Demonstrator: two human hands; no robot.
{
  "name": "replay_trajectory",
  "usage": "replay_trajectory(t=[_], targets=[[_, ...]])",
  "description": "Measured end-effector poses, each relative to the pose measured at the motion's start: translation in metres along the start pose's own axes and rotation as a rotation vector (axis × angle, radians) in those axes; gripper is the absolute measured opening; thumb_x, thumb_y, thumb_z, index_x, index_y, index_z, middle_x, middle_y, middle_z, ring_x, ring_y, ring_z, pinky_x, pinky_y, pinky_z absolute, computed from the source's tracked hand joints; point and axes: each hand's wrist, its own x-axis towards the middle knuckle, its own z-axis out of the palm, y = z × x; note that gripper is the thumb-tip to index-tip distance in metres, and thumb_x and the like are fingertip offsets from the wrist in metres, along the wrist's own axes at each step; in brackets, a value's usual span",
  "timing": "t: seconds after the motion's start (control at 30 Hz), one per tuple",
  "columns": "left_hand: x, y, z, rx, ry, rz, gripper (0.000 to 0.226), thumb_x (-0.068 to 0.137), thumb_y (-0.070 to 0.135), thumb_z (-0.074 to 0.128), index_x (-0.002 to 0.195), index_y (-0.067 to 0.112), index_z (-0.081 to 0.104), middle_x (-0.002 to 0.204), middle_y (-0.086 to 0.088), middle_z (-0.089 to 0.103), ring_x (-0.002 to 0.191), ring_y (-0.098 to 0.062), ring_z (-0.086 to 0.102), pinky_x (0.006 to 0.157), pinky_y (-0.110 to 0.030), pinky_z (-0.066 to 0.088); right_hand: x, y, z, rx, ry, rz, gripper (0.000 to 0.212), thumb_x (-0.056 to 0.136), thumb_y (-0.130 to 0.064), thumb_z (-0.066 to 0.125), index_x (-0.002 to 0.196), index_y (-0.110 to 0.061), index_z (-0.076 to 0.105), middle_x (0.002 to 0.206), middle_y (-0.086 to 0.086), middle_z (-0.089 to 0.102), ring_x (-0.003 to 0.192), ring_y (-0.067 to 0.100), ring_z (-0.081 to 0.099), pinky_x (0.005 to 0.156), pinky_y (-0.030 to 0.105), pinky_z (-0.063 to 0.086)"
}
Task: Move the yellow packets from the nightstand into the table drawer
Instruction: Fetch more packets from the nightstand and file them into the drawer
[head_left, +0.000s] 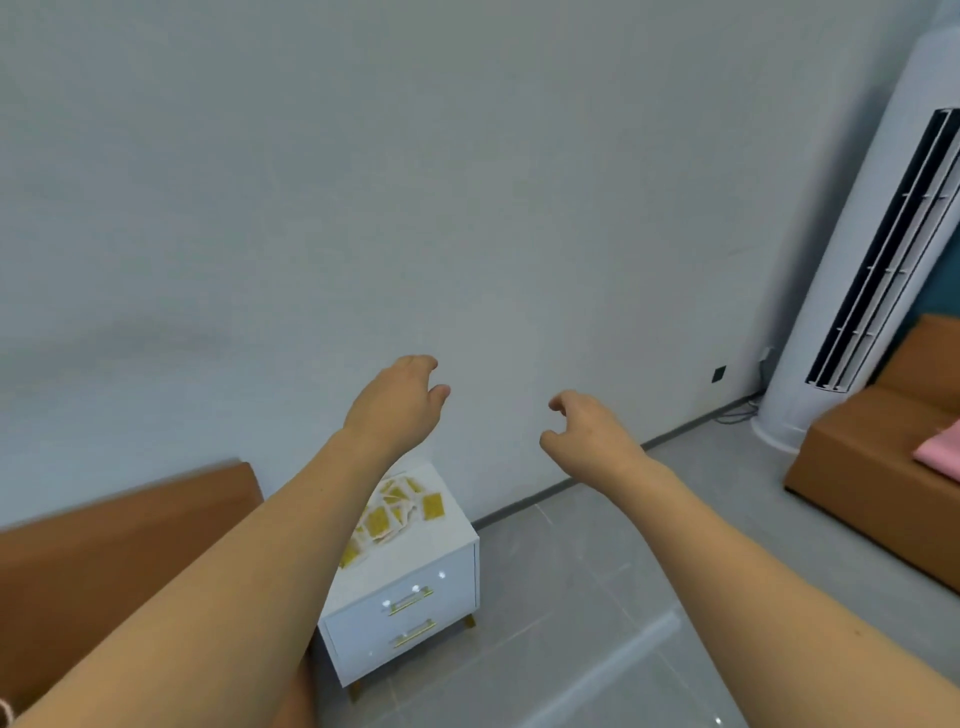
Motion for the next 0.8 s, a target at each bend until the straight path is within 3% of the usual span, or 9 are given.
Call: replay_trajectory(t=[0.17,0.43,0.57,0.7,0.8], targets=[[0.098,-0.081,0.036,0.015,-0.171,-0.027,0.05,0.102,0.033,0.046,0.148,0.016,0.036,0.155,-0.001,0.034,0.137,-0.022,0.041,0.109,-0.036,0.034,0.118,-0.017,0.076,0.058,-0.078,0.033,0.053,0.092,-0.02,0.051,0.143,-0.012,0.04,0.144,0.006,0.044,0.126,0.023,0.047,0.097,0.031,0.041],[0.228,-0.246,0.091,0.029,-0.437,-0.259,0.059,0.097,0.031,0.056,0.15,0.018,0.033,0.152,-0.005,0.039,0.136,-0.023,0.042,0.106,-0.035,0.036,0.282,-0.051,0.216,0.082,-0.254,0.137,0.053,0.092,-0.018,0.05,0.143,-0.013,0.039,0.144,0.005,0.042,0.125,0.023,0.048,0.094,0.031,0.044],[0.28,-0.344,0.182,0.001,-0.604,-0.344,0.062,0.094,0.031,0.059,0.149,0.017,0.034,0.148,-0.006,0.043,0.127,-0.023,0.05,0.099,-0.032,0.042,0.358,-0.037,0.323,0.076,-0.34,0.279,0.054,0.09,-0.018,0.052,0.142,-0.012,0.041,0.142,0.006,0.045,0.121,0.024,0.051,0.093,0.032,0.046],[0.302,-0.446,0.311,0.016,-0.794,-0.427,0.06,0.093,0.031,0.059,0.146,0.016,0.037,0.146,-0.005,0.043,0.124,-0.022,0.05,0.091,-0.028,0.044,0.426,0.007,0.448,0.061,-0.431,0.419,0.049,0.089,-0.017,0.053,0.137,-0.01,0.046,0.134,0.007,0.052,0.111,0.023,0.057,0.079,0.027,0.045],[0.295,-0.505,0.403,0.073,-0.935,-0.492,0.067,0.088,0.039,0.062,0.146,0.015,0.036,0.14,-0.003,0.048,0.122,-0.021,0.052,0.094,-0.031,0.047,0.462,0.048,0.538,0.017,-0.474,0.497,0.045,0.087,-0.016,0.052,0.131,-0.01,0.048,0.125,0.01,0.053,0.102,0.027,0.06,0.082,0.033,0.052]])
